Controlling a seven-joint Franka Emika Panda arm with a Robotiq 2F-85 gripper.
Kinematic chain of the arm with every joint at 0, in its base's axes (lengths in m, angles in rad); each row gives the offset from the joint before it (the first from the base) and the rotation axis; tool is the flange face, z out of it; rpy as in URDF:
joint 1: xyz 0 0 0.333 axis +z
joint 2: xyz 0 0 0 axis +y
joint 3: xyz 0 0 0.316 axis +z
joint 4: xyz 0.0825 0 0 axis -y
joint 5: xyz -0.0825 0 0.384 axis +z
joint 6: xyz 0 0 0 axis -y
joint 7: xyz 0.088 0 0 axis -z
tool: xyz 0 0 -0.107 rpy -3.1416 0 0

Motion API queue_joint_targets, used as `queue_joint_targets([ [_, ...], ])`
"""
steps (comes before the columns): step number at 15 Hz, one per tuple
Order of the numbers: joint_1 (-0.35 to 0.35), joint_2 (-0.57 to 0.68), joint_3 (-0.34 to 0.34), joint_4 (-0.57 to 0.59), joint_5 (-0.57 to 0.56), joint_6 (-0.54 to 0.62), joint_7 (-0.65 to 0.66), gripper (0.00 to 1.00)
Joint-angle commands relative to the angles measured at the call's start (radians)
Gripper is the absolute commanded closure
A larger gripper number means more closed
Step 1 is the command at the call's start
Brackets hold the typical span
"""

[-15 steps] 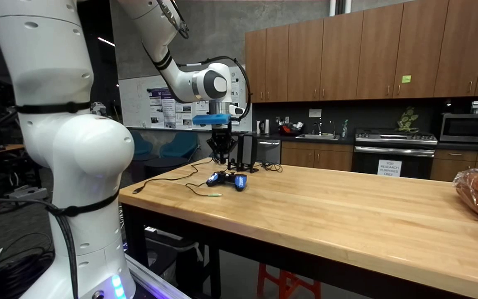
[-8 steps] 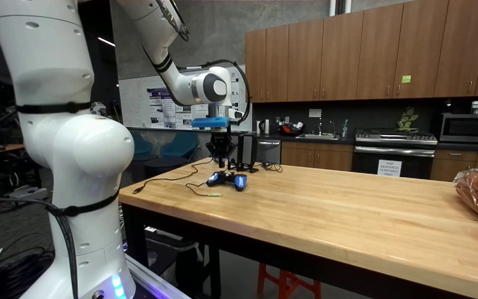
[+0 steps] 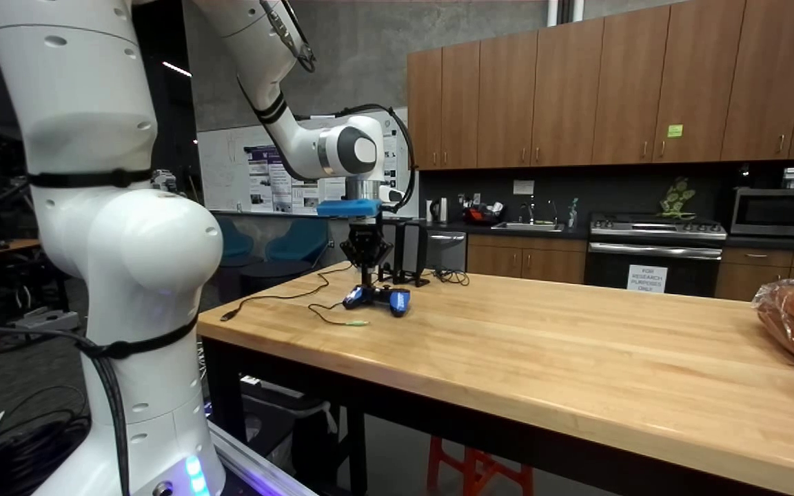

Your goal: Press a button on the gamepad

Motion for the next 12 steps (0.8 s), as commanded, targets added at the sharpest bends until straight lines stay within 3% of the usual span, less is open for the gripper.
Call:
queue_joint_targets([
  [1,-0.001,-0.016,-0.005,-0.003,0.01,0.001,-0.02,1.0],
  [12,0.003,-0.127,-0.011,-0.006,0.022,-0.041,-0.055,1.0],
])
